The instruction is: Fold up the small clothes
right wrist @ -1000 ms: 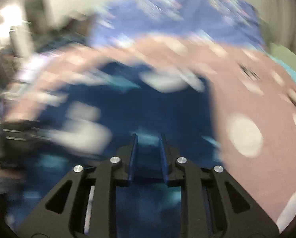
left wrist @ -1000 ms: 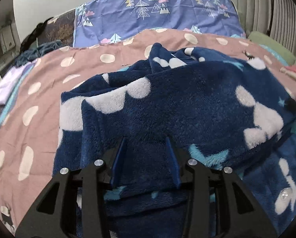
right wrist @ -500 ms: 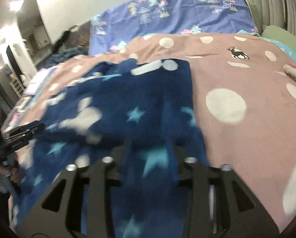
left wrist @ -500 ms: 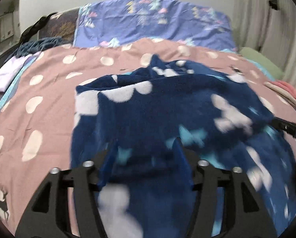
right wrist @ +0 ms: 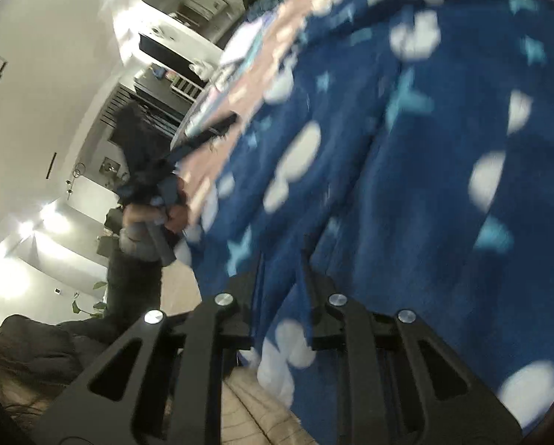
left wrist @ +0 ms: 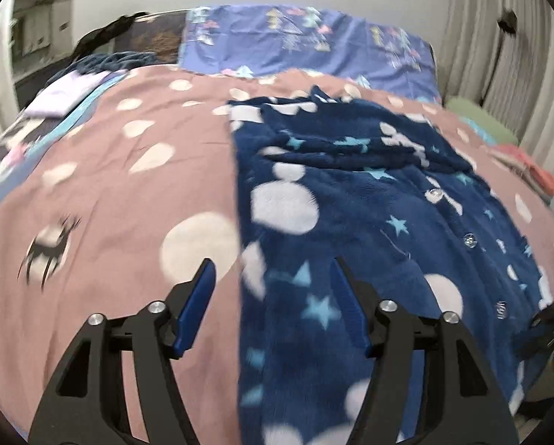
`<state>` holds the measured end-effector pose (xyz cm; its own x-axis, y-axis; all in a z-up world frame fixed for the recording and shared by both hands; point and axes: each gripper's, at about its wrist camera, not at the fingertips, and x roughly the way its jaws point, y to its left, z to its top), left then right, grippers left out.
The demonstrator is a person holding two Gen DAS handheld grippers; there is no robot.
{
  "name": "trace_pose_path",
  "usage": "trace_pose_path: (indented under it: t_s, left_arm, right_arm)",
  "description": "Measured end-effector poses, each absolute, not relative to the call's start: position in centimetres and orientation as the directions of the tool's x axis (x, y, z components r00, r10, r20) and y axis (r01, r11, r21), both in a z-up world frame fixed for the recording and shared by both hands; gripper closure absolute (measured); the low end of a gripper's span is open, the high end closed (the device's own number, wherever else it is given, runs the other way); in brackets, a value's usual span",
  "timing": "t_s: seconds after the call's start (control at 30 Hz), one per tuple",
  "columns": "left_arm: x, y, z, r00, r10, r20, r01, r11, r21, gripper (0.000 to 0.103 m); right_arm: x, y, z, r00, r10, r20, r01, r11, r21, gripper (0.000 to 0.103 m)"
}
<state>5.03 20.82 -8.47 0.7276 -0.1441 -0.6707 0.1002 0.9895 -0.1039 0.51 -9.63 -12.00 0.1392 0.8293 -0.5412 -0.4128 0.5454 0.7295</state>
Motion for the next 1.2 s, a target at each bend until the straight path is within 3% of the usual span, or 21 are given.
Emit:
trace_pose_path:
  t_s: [0.27,0.47,0.67,0.73,0.77,0.93,1.13,1.2]
  left_arm:
    - [2.6,21.8,-10.5,0.674,-0.199,-0.712,0.096,0.978,-0.183,0.037]
    - [1.4,21.1,-11.6,0.648,-0.271,-0.712,0.137,0.961,-0.241,0.037]
    - [1.0,20.4,-12.2,0.628,-0.284,-0.725,0.153,0.958,-0.242,0.037]
    - [0.7,20.5,-12.2,0.626,-0.294,-0.723,0.150,0.954,-0.259,0.037]
    - [0.4,20.6,-12.2,0.625,-0.297,-0.722,0.153,0.953,-0.260,0.037]
    - [-0.8,21.3,-12.1,0.611,-0.350,-0.710,0.171,0.934,-0.314,0.037]
    - [-2.1,20.5,-12.7,0.586,-0.400,-0.705,0.218,0.915,-0.338,0.037]
    - [-2.8,20.4,-12.9,0.582,-0.414,-0.700,0.227,0.909,-0.349,0.038]
  right_arm:
    - [0.8,-7.1,-12.3,0.102,0.834,-0.543,-0.388,0.536,0.750,0.064]
    - [-1.4,-8.2,-9.9,0.166,0.704,-0.691,-0.400,0.688,0.605,0.062]
    - [-0.3,-6.0,-12.0,0.154,0.763,-0.628,-0.389,0.631,0.671,0.056]
    - [-0.3,-5.6,-11.6,0.152,0.785,-0.600,-0.389,0.606,0.694,0.076]
    - [-0.4,-5.6,-11.3,0.140,0.802,-0.581,-0.391,0.584,0.711,0.093]
    - [-2.6,-9.1,-7.4,0.251,0.811,-0.529,-0.405,0.584,0.703,0.095]
    - [-3.5,-10.8,-9.3,0.255,0.670,-0.697,-0.351,0.736,0.579,0.092]
    - [-3.2,-11.1,-10.8,0.257,0.664,-0.702,-0.292,0.746,0.599,0.092]
